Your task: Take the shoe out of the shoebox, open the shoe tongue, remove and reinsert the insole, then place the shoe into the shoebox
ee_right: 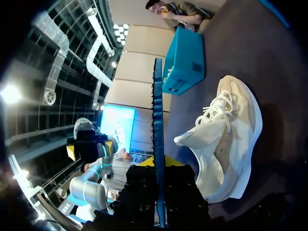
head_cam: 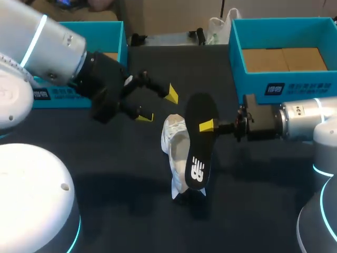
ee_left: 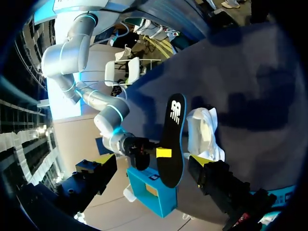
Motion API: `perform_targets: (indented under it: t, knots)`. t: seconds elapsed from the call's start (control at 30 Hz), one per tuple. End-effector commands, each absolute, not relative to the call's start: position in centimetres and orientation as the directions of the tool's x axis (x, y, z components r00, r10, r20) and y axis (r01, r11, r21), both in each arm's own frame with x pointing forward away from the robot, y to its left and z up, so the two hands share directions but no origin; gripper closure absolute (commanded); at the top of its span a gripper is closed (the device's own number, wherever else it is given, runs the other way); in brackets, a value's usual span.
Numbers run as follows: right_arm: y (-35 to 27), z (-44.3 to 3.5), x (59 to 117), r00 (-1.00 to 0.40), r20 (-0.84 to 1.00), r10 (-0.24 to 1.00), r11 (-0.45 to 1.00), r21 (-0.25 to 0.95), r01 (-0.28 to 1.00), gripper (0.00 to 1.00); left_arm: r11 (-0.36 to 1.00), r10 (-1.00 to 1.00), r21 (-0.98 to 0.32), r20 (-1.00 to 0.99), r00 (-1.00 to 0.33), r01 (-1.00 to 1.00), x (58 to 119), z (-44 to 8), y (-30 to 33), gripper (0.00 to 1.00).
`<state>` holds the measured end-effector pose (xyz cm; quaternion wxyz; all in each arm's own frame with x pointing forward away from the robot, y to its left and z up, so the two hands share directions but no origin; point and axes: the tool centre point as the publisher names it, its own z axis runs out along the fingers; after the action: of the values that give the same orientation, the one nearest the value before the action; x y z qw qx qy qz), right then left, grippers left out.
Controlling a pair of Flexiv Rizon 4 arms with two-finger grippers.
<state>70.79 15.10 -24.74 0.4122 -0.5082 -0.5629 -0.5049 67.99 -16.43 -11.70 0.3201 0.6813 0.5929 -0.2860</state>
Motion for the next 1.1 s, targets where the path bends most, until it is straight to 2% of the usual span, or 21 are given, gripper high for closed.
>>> perform_targets:
  t: [0.03, 0.47, 0.77, 1.1]
  knots:
    - [15.4, -25.0, 71.4, -0.145, 0.978, 0.152, -0.016, 0.149, 0.989, 1.0, -0.101, 0.74, 0.086, -0.659, 0.133, 0.991, 68.4, -11.5, -16.9, 0.0]
    - [16.3, -25.9, 71.7, -0.149, 0.977, 0.151, 0.003, 0.15, 0.989, 1.0, -0.101, 0.74, 0.086, -0.659, 0.133, 0.991, 68.4, -11.5, -16.9, 0.0]
    - [16.6, -26.5, 71.6, -0.156, 0.977, 0.145, 0.013, 0.155, 0.988, 1.0, 0.001, 0.872, 0.038, -0.488, 0.018, 0.999, 70.4, -11.9, -17.9, 0.0]
    - [16.2, -26.4, 71.2, -0.141, 0.978, 0.153, 0.041, 0.136, 0.99, 1.0, 0.027, 0.936, -0.019, -0.35, -0.032, 0.999, 70.4, -11.5, -19.6, 0.0]
